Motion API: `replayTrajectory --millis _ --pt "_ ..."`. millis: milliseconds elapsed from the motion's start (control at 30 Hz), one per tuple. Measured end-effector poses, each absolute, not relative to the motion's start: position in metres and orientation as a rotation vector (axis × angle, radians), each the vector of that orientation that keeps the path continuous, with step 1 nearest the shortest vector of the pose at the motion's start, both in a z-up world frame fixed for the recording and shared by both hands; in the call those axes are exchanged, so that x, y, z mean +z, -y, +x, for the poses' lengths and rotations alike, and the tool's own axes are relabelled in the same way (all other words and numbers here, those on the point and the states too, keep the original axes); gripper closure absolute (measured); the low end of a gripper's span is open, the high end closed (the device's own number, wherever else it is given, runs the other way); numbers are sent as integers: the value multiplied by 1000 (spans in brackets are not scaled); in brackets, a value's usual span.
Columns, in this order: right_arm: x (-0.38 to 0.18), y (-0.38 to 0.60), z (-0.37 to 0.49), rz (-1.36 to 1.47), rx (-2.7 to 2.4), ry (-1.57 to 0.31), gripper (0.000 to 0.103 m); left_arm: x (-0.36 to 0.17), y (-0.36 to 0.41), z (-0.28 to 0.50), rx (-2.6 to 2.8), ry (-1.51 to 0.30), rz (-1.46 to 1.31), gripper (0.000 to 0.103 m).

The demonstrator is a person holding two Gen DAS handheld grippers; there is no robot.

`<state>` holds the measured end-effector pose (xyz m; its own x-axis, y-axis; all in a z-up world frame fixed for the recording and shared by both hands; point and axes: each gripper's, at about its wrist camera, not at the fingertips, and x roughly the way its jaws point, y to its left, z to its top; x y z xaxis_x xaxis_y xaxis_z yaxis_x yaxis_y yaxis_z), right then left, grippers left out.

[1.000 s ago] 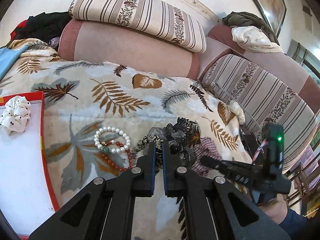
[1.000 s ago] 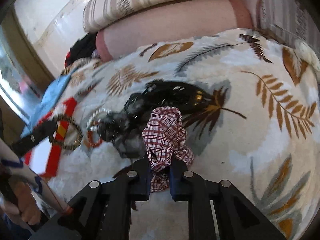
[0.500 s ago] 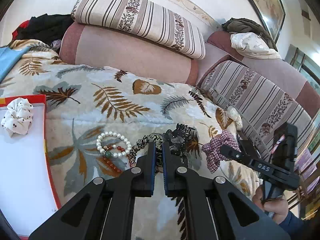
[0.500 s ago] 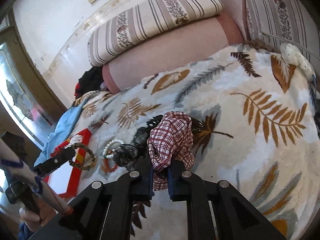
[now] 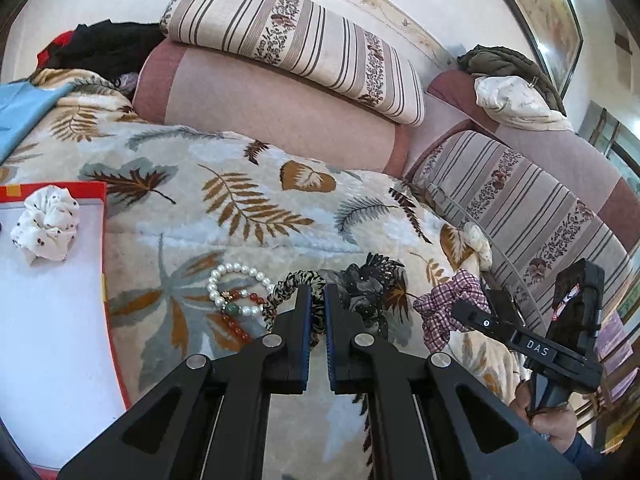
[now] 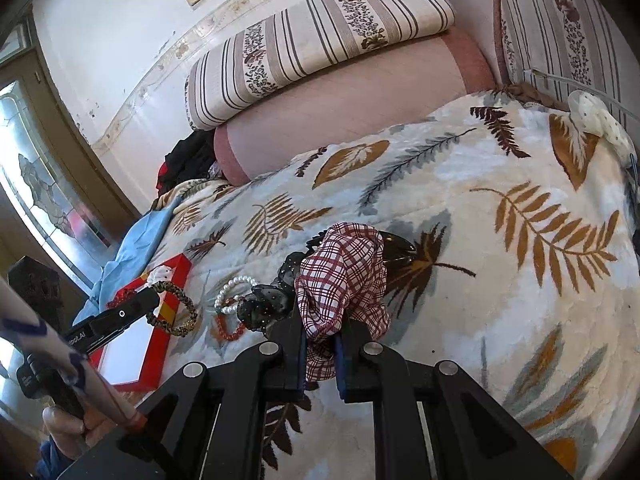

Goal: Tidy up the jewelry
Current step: 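Carry the bracelet and plaid scrunchie over to the red-rimmed tray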

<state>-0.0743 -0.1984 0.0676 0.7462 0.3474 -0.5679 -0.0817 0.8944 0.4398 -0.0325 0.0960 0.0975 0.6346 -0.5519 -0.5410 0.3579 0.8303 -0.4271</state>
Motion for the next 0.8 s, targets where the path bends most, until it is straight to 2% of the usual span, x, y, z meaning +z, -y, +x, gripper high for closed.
replayTrajectory --millis 167,367,800 --pt "67 199 -74 410 243 -698 91 93 -92 -31 -523 -736 -276 97" --pt "71 198 -77 403 251 -681 91 112 -95 -46 -473 -607 -233 97" --pt "73 182 -80 360 295 -678 91 105 -92 -38 -432 -648 -204 97"
